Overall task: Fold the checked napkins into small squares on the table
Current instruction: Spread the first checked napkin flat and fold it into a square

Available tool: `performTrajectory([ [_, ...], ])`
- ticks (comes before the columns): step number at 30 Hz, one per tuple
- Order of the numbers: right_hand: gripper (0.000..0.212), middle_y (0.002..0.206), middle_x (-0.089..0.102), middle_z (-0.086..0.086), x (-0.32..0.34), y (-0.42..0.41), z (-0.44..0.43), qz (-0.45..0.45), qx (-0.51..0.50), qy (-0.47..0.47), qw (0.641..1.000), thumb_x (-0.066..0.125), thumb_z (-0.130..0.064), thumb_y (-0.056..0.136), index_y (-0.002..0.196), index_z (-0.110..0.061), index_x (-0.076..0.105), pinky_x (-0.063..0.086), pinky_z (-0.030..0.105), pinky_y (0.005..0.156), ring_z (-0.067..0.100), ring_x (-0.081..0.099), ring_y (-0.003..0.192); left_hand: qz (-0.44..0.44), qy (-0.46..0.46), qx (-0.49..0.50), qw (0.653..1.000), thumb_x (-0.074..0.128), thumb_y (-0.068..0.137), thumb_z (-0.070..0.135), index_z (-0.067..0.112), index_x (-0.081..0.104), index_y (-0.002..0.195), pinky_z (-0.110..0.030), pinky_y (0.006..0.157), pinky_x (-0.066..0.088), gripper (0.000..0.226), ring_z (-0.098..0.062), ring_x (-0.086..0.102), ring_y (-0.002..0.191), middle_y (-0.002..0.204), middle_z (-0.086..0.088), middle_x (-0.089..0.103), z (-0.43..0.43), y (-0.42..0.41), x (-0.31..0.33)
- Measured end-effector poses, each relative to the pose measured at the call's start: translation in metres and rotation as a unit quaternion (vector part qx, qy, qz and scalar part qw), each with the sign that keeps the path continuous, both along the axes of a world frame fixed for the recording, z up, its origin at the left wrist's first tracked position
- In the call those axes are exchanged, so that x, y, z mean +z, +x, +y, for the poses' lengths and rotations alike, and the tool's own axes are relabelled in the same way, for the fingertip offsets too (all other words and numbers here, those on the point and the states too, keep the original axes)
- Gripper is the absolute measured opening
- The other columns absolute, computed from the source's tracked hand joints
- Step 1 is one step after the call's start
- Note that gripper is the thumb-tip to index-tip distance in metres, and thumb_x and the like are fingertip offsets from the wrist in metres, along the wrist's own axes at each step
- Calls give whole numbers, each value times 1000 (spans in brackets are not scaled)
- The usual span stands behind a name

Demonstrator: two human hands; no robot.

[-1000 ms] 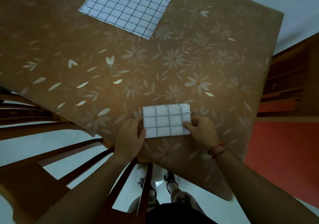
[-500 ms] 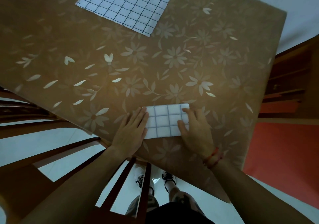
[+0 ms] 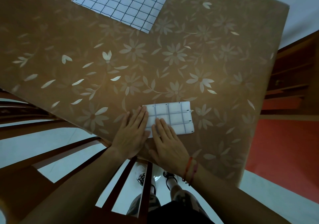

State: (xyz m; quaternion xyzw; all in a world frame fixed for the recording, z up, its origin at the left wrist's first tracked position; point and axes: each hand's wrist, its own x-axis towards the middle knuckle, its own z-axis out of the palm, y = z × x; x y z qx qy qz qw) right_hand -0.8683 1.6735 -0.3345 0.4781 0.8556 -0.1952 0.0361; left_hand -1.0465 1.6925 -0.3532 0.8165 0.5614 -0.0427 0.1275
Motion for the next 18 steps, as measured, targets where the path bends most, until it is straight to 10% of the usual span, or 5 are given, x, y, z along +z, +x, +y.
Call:
performTrajectory([
  [18,82,158,11,18,-11,52,-5,-67,-28,0,997,22,-62,95,150,0,16,17,45,118,30,9,147,35,-9,-10,999,17,99,43,-1,18,150,-57,114,21,67,-31,13,147,158,-20,16,7,0,-3],
])
